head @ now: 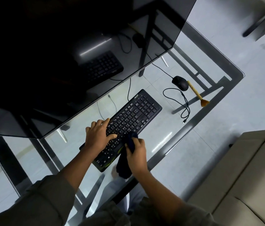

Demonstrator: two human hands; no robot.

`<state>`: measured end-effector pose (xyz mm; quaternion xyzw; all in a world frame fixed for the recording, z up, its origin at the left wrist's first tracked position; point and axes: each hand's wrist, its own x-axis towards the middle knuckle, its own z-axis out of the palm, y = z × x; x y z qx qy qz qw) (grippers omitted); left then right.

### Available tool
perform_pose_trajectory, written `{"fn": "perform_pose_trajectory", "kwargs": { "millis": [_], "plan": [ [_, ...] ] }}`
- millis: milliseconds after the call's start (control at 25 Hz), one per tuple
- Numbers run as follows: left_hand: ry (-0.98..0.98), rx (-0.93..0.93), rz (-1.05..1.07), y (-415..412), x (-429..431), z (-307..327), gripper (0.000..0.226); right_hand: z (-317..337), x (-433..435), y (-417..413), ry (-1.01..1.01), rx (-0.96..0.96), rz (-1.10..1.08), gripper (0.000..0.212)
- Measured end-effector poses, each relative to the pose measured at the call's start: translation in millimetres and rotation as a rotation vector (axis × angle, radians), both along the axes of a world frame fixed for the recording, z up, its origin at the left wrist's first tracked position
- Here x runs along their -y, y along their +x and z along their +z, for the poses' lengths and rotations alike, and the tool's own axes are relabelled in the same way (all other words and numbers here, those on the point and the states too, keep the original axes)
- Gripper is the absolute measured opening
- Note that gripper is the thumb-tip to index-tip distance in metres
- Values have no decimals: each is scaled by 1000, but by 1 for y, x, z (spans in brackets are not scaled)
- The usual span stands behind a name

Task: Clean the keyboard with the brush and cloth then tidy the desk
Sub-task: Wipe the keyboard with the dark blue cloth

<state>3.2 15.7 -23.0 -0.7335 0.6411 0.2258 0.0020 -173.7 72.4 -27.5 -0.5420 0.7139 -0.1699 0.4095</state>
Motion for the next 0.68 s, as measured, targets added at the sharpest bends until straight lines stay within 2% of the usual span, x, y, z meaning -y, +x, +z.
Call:
{"fn": "perform_pose_trajectory", "kwargs": {
  "millis": [160,240,440,560,680],
  "plan": [
    [14,-48,73,29,-20,-1,64,8,42,-20,-35,15,-213,31],
    [10,-80,118,38,-32,-3,59,12,38,-12,-14,-22,-226,32],
    [-6,-158,206,35,-35,-4,56,24,-40,37,90,-2,75,36],
    [-8,-155,197,37,-34,-4,55,23,-33,28,43,-14,166,37],
    [-9,-147,192,37,-29,-5,55,11,23,-7,13,-63,-64,39]
  ]
}}
